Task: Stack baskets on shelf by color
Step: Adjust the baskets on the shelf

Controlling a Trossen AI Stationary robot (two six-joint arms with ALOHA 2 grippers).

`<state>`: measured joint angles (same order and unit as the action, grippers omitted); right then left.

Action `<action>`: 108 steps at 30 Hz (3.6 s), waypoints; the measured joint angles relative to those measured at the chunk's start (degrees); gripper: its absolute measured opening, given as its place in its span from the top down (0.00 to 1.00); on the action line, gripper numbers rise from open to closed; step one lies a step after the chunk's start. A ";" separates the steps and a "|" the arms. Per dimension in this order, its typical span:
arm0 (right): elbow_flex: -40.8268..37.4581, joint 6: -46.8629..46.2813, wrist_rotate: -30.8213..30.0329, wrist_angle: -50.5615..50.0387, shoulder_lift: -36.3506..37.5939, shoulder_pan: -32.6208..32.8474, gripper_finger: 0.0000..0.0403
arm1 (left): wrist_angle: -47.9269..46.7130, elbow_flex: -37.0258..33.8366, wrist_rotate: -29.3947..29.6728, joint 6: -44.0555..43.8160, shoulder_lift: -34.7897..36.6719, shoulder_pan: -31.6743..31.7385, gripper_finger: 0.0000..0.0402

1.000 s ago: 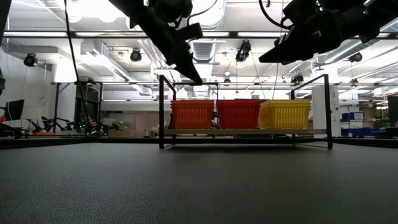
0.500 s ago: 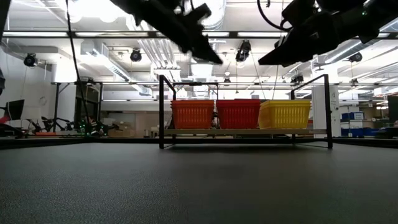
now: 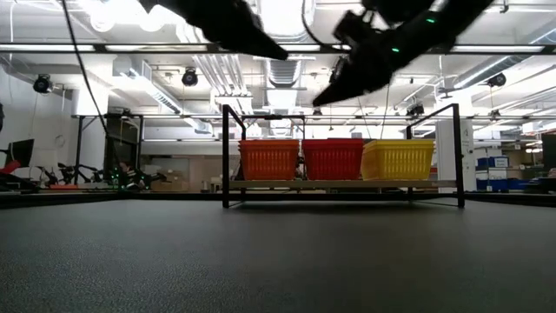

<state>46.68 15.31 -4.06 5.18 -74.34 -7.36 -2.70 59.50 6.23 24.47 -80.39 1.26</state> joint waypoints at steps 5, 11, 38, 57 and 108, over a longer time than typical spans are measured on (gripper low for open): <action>11.77 2.85 0.01 -9.04 -7.15 -2.83 0.98 | 8.35 -7.77 0.12 -0.04 7.51 -0.60 0.66; 24.75 7.48 0.71 -16.55 -16.66 -5.90 0.98 | 15.24 -14.95 0.96 2.33 14.42 -0.49 0.66; 43.16 15.37 10.09 -35.47 -30.12 -10.18 0.98 | 18.48 -19.34 3.61 2.15 20.45 -0.52 0.66; 41.04 12.90 13.01 -41.50 -29.54 -9.92 0.98 | 22.60 -22.35 3.88 -10.16 19.85 -0.64 0.66; 7.29 1.09 6.41 -32.71 10.53 -0.41 0.98 | -0.95 -23.40 17.82 -12.09 12.61 16.51 0.99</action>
<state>53.98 16.40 2.35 -27.53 -63.81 -7.77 -3.65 36.10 24.05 12.38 -67.78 17.77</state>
